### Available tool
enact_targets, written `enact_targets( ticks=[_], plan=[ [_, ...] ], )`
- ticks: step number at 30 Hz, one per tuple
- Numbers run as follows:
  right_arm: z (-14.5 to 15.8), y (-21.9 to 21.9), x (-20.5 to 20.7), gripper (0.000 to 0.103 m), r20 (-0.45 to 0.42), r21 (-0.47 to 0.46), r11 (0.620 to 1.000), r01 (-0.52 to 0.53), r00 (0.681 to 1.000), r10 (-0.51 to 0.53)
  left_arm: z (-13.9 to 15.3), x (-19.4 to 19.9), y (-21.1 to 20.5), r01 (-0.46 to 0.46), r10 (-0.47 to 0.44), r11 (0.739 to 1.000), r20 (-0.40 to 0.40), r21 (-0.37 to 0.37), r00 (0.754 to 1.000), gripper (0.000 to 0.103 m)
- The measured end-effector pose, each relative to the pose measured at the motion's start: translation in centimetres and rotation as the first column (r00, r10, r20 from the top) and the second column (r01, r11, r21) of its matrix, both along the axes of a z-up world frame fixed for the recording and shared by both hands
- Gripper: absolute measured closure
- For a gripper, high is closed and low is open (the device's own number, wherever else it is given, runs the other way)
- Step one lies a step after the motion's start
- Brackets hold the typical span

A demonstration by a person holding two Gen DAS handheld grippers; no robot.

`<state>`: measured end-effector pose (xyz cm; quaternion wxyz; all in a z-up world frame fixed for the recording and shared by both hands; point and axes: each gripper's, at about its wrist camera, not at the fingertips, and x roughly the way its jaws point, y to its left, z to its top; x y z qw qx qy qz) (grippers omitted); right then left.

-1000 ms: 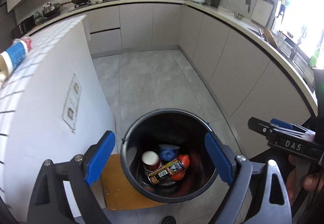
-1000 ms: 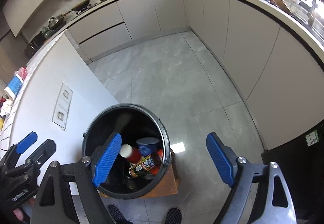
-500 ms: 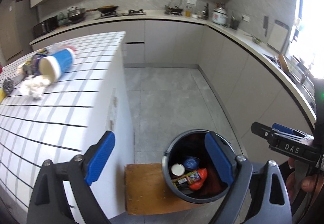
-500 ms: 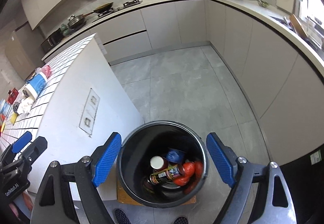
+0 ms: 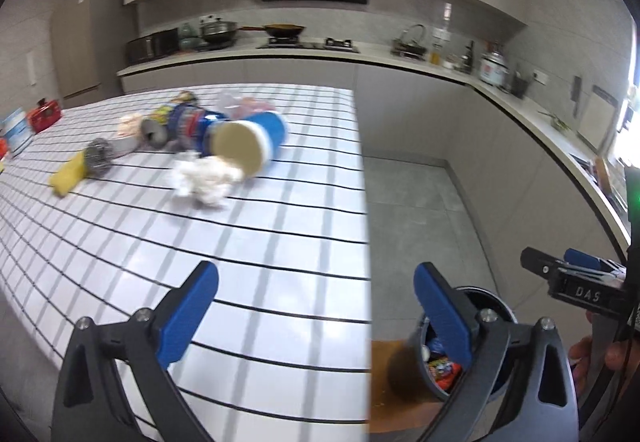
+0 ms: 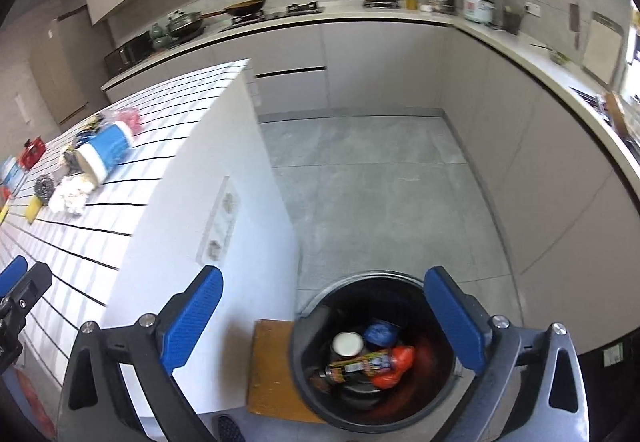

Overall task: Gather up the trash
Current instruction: 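Move both tools back toward the remaining items on the island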

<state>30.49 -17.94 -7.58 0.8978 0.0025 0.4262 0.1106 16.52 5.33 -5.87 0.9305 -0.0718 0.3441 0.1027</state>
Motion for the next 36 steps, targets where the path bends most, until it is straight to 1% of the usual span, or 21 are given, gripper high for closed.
enact_targets(
  ticks=[6,13,20,28,36],
  plan=[
    [0.6,6.0,0.5,0.000,-0.005,0.008,0.998,-0.065,0.998,0.065,0.1,-1.3,6.7,-0.113,0.113,0.994,-0.006,0.014,0.994,0.000],
    [1.5,13.0,0.7,0.000,-0.003,0.015,0.990,-0.142,0.990,0.142,0.2,-2.6,13.3,-0.184,0.184,0.983,-0.005,0.019,0.983,0.000],
    [2.2,18.8,0.7,0.000,-0.002,0.010,0.984,-0.176,0.984,0.177,0.8,-3.2,18.5,-0.182,0.182,0.983,0.007,-0.002,0.983,0.000],
    [3.1,23.4,0.6,0.000,0.007,0.015,0.983,-0.182,0.983,0.182,1.3,-3.1,23.8,-0.185,0.186,0.982,0.021,-0.048,0.982,0.000],
    [4.1,27.2,0.4,0.000,0.018,0.039,0.985,-0.169,0.986,0.168,2.0,-2.2,27.8,-0.150,0.151,0.988,0.022,-0.037,0.988,0.000]
  ],
)
